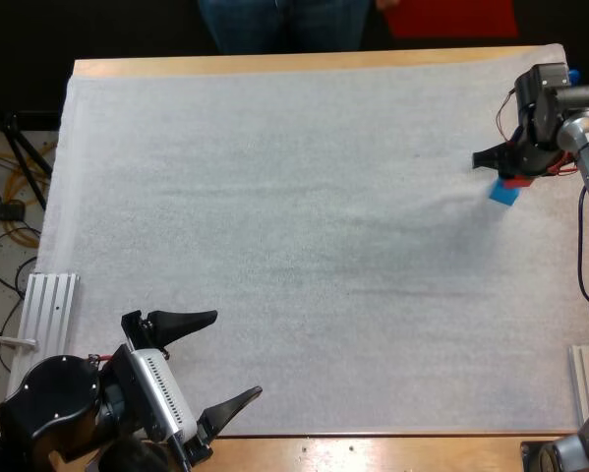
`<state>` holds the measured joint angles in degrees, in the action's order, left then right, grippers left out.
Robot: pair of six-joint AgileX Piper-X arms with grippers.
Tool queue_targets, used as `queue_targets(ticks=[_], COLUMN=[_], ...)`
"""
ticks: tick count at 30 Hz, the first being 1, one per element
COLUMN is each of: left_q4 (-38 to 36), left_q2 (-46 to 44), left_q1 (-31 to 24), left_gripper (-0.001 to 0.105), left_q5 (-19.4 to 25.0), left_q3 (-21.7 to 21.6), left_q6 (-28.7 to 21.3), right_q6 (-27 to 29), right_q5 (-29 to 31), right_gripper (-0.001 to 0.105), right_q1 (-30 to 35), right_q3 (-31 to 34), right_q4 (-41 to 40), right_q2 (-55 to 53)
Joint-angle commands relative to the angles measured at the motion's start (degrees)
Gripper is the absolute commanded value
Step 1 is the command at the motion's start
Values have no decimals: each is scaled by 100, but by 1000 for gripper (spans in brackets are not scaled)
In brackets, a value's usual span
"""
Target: Stack red cube on blue cube
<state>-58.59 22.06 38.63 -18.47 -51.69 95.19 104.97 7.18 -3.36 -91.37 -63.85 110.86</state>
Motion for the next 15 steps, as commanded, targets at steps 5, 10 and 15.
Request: queue_targets(ticks=[5,10,15], left_q4=[140,150,150], left_q2=[13,13,13], left_q1=[21,21,21], left_gripper=[87,87,87], left_q5=[-13,-13,-13], left_q3=[-28,-28,-28], left_q6=[-37,-37,-37], right_q6=[-25,-25,-25], right_q5=[-153,-153,-160], right_gripper=[24,24,35], right_q1=[5,5,5], right_q3=[-46,-46,-55], right_q4=[4,1,84], right_q2=[125,191,191])
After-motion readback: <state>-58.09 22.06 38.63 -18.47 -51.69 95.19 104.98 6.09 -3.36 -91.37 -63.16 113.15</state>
